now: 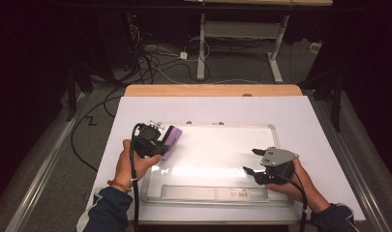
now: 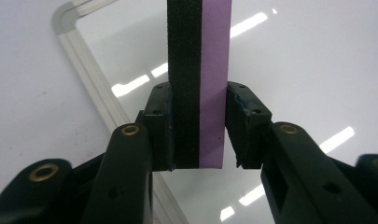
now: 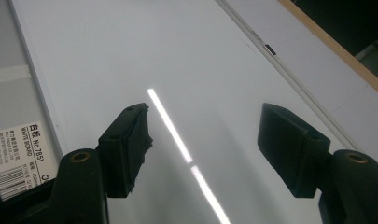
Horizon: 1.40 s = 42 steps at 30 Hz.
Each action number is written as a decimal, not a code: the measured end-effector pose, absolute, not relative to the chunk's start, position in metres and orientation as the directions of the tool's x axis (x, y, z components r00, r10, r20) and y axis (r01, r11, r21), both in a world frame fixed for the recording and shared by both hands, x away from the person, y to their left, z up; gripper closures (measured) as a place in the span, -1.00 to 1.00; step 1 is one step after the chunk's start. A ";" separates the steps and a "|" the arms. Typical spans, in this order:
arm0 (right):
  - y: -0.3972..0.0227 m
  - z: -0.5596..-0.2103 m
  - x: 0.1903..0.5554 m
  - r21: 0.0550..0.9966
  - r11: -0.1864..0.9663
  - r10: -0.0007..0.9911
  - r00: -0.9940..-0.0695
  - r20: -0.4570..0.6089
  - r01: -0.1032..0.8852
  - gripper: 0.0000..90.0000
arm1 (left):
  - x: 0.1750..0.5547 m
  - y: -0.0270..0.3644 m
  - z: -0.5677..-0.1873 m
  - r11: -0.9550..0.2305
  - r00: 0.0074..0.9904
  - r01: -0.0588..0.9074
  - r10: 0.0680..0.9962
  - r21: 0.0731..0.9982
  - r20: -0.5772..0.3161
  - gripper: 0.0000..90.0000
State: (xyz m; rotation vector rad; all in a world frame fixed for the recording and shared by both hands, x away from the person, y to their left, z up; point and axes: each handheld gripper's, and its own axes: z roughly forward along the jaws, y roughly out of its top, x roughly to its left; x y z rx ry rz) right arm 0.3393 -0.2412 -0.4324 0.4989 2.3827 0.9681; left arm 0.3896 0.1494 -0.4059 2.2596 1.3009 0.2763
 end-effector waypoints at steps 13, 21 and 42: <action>-0.241 -0.437 0.340 0.706 0.692 0.502 -0.805 -0.317 0.153 -0.24 | 0.406 0.149 -0.420 -0.280 0.410 0.770 0.906 0.574 -0.108 0.35; -0.241 -0.438 0.341 0.703 0.695 0.502 -0.803 -0.321 0.154 -0.24 | 0.409 0.140 -0.425 -0.286 0.412 0.764 0.906 0.578 -0.097 0.23; -0.241 -0.442 0.342 0.690 0.704 0.503 -0.803 -0.319 0.168 -0.25 | 0.456 0.120 -0.440 -0.293 0.364 0.748 0.931 0.596 0.002 0.22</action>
